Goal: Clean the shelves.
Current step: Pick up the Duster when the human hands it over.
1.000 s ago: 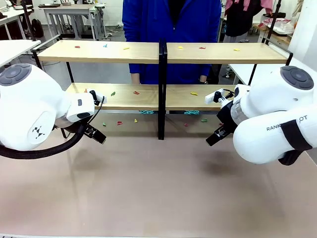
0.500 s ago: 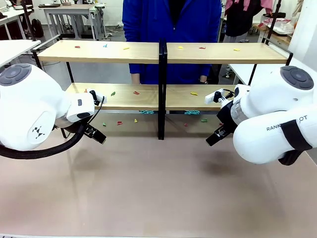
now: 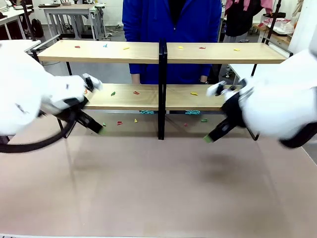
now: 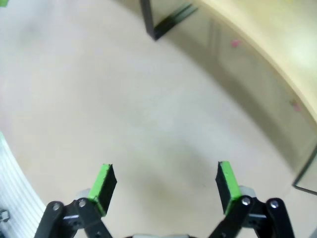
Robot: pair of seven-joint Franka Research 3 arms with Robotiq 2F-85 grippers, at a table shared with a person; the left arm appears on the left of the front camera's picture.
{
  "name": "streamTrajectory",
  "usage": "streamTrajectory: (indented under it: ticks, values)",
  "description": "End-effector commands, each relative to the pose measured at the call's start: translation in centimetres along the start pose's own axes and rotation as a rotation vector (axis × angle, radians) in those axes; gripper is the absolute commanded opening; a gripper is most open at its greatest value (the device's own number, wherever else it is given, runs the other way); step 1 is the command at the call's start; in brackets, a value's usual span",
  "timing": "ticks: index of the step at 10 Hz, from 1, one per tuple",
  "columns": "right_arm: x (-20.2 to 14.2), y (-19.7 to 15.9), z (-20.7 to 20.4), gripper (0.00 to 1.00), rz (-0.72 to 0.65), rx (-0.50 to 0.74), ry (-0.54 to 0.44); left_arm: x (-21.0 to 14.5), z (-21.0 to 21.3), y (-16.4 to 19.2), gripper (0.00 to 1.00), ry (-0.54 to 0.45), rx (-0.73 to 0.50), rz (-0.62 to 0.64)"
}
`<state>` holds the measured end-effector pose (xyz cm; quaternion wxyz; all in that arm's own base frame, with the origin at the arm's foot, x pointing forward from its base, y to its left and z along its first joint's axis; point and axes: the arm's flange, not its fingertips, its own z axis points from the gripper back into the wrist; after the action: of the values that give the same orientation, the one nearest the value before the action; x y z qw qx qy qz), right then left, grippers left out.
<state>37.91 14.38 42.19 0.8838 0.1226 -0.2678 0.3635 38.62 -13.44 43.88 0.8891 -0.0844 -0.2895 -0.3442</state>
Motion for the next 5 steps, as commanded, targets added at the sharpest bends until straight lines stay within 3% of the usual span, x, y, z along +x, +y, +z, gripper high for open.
streamTrajectory:
  ticks: [1,3,5]
  values:
    - [-6.8,-3.3,9.6,1.0,-0.001,-0.016,-0.087,-10.1,10.2,0.4,1.0,-0.146,-0.002,-0.016]
    - [-9.2,-5.4,16.5,1.0,0.019,-0.067,-0.191,-12.9,16.1,0.3,1.0,-0.373,0.015,-0.053]
    - [-10.2,-7.0,20.7,1.0,0.025,-0.116,-0.296,-13.2,18.1,1.5,1.0,-0.559,0.028,-0.032]
